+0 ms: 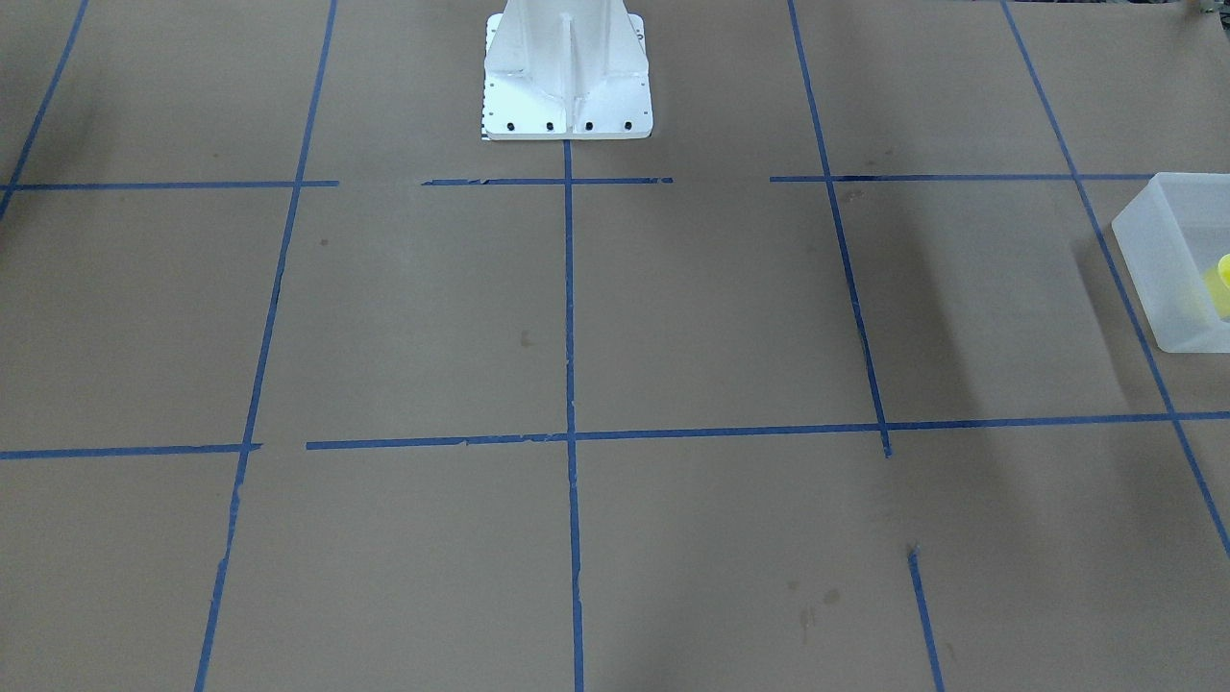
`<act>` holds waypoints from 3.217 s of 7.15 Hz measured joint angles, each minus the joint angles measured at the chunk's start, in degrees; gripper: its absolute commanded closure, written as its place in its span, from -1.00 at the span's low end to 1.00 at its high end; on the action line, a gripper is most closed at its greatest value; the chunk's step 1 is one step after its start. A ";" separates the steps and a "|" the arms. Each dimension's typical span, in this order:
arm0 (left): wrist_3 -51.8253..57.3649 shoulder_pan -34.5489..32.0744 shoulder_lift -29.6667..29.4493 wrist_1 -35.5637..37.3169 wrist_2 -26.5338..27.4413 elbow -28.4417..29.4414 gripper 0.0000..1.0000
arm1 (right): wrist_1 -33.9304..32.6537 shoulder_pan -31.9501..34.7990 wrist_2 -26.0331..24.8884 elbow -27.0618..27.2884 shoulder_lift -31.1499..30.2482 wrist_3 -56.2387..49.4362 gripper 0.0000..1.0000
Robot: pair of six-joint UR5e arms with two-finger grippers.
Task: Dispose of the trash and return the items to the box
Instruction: 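Carry the bowl to the clear bin while the right gripper drops cloth in pink bin, then release the green bowl in the clear bin and withdraw the left gripper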
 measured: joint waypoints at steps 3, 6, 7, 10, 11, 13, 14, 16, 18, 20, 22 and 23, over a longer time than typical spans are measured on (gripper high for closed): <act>2.34 -1.35 6.16 -4.22 0.10 5.60 1.00 | 0.64 -2.17 4.43 1.56 2.79 3.21 -1.00; 0.13 -1.26 6.57 -13.92 -0.22 15.61 1.00 | 0.65 -4.98 7.76 7.18 2.59 12.63 -1.00; -1.36 -1.18 6.41 -15.76 -0.92 17.06 1.00 | 0.65 -5.28 7.82 7.61 2.50 13.38 -1.00; -2.82 -0.91 6.29 -16.85 -4.89 19.71 1.00 | 0.71 -6.56 8.70 8.96 2.50 16.29 -1.00; -2.90 -0.77 6.29 -16.88 -5.57 20.07 0.61 | 0.73 -7.09 8.90 9.66 2.50 17.78 -1.00; -2.99 -0.37 6.23 -17.04 -6.05 20.39 -0.78 | 0.70 -7.60 8.91 10.06 2.54 18.72 -1.00; -3.02 -0.21 6.21 -17.21 -6.10 20.40 -1.00 | 0.72 -7.81 8.81 10.08 2.58 18.83 -1.00; -5.59 0.02 5.82 -16.99 -6.05 17.25 -1.00 | 0.69 -7.93 8.53 10.24 3.02 19.02 -1.00; -11.73 0.25 5.54 -9.56 -6.07 2.61 -1.00 | 0.21 -8.43 7.98 10.91 3.20 20.78 -1.00; -18.87 2.71 2.15 9.58 -7.07 -16.02 -1.00 | -3.98 -10.73 7.36 12.39 3.48 21.42 -1.00; -26.37 8.95 -1.20 20.95 -9.24 -27.82 -1.00 | -11.84 -13.42 5.34 16.81 4.62 21.43 -1.00; -30.70 12.63 -1.81 22.28 -11.18 -30.60 -1.00 | -15.92 -15.35 3.48 19.85 4.87 21.37 -1.00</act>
